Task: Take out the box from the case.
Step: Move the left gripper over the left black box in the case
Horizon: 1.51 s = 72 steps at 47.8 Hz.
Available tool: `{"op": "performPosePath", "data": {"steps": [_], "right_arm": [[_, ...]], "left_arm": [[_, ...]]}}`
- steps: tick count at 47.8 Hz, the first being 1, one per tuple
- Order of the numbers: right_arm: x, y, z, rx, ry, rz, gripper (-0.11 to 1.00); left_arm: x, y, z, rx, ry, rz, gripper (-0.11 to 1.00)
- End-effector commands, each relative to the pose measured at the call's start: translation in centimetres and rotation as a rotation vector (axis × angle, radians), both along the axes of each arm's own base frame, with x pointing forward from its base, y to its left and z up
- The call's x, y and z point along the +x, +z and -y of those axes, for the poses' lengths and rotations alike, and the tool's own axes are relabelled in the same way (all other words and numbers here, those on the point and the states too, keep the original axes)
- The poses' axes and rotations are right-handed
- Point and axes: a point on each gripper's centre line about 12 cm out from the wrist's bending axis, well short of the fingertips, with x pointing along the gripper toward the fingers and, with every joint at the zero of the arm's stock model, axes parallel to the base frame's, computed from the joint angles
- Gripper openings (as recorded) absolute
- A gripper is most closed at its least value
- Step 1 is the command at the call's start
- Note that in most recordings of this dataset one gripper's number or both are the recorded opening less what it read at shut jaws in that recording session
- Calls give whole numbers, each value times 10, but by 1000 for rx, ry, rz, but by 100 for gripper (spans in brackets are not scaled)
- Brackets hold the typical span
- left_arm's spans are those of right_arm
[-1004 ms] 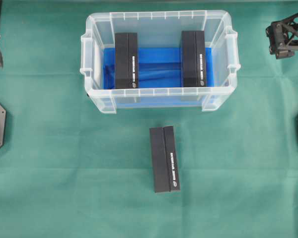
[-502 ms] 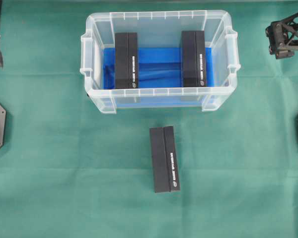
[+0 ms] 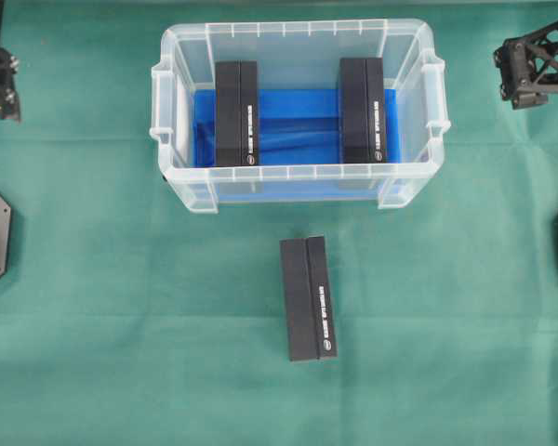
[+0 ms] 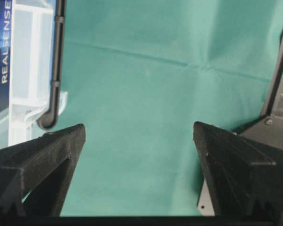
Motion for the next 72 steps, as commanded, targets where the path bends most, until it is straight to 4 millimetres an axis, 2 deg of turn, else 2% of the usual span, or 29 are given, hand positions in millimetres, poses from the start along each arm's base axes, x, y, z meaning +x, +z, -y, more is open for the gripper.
{"op": "performPosePath", "data": {"steps": [1, 22, 35, 47, 59, 72], "right_arm": [[-1, 5, 1, -12, -1, 25, 93], [1, 6, 2, -21, 3, 39, 93], [1, 6, 1, -20, 9, 38, 93], [4, 7, 2, -29, 19, 57, 91], [5, 7, 2, -33, 23, 67, 91], [7, 6, 3, -37, 28, 79, 91]], "left_arm": [[14, 9, -3, 14, -17, 31, 97], [96, 21, -15, 6, -55, 56, 97], [156, 38, -18, 20, -86, 94, 97], [205, 42, -23, 26, -112, 113, 97], [231, 41, -25, 27, -100, 123, 97], [233, 34, -25, 30, -97, 102, 97]]}}
